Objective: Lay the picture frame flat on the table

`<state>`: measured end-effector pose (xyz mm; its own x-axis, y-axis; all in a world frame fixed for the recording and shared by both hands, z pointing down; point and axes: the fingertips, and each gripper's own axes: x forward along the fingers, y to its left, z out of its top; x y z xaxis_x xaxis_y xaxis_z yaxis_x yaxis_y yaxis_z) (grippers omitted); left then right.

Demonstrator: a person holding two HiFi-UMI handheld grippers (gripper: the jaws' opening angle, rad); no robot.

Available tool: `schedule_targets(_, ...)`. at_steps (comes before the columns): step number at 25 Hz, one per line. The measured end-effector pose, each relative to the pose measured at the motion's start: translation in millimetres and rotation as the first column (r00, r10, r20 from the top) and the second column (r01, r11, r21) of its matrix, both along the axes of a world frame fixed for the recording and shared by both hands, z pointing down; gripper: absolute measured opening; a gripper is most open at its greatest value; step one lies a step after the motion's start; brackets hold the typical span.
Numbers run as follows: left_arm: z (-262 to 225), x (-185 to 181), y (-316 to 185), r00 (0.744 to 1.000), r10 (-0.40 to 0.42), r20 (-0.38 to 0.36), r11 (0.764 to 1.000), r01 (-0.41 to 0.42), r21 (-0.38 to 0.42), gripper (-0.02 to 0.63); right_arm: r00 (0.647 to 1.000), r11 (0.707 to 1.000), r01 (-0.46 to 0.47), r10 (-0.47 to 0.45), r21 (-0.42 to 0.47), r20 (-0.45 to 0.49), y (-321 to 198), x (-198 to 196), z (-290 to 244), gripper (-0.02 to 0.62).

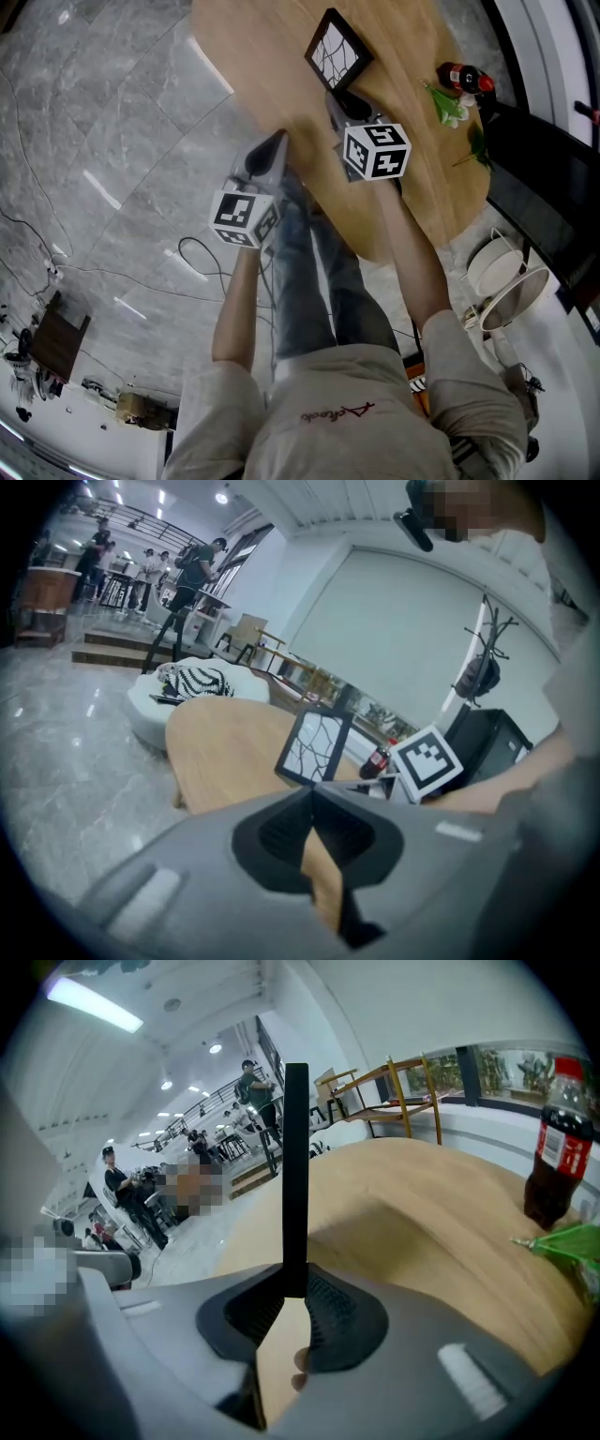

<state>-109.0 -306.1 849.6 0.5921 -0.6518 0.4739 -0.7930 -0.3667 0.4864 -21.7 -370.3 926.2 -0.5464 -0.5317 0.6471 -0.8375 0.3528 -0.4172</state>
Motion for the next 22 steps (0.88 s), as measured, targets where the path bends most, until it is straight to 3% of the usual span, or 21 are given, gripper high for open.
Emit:
schedule_targets(7, 0, -7, -2, 1.000, 0.001, 0.006, 1.000, -0.001, 0.001, 0.000, 0.968, 0.987, -0.107, 0.131, -0.120, 0.212, 3, -10, 1, 0.071)
schedule_targets(11, 1, -6, 0, 1.000, 0.002, 0.008, 1.000, -0.002, -0.001, 0.000, 0.919, 0.965, -0.172, 0.229, -0.197, 0.322, 1, -8, 1, 0.071)
schedule_targets(13, 2, -6, 1, 1.000, 0.002, 0.008, 1.000, -0.002, 0.001, 0.000, 0.861, 0.941, -0.224, 0.313, -0.254, 0.401, -2, -5, -1, 0.071)
schedule_targets(17, 2, -9, 2, 1.000, 0.002, 0.008, 1.000, -0.002, -0.003, 0.000, 0.666, 0.866, -0.311, 0.492, -0.390, 0.561, -9, -1, -5, 0.071)
schedule_targets(22, 1, -11, 2, 1.000, 0.000, 0.009, 1.000, 0.000, -0.003, 0.000, 0.497, 0.814, -0.326, 0.580, -0.481, 0.645, -11, 3, -3, 0.071)
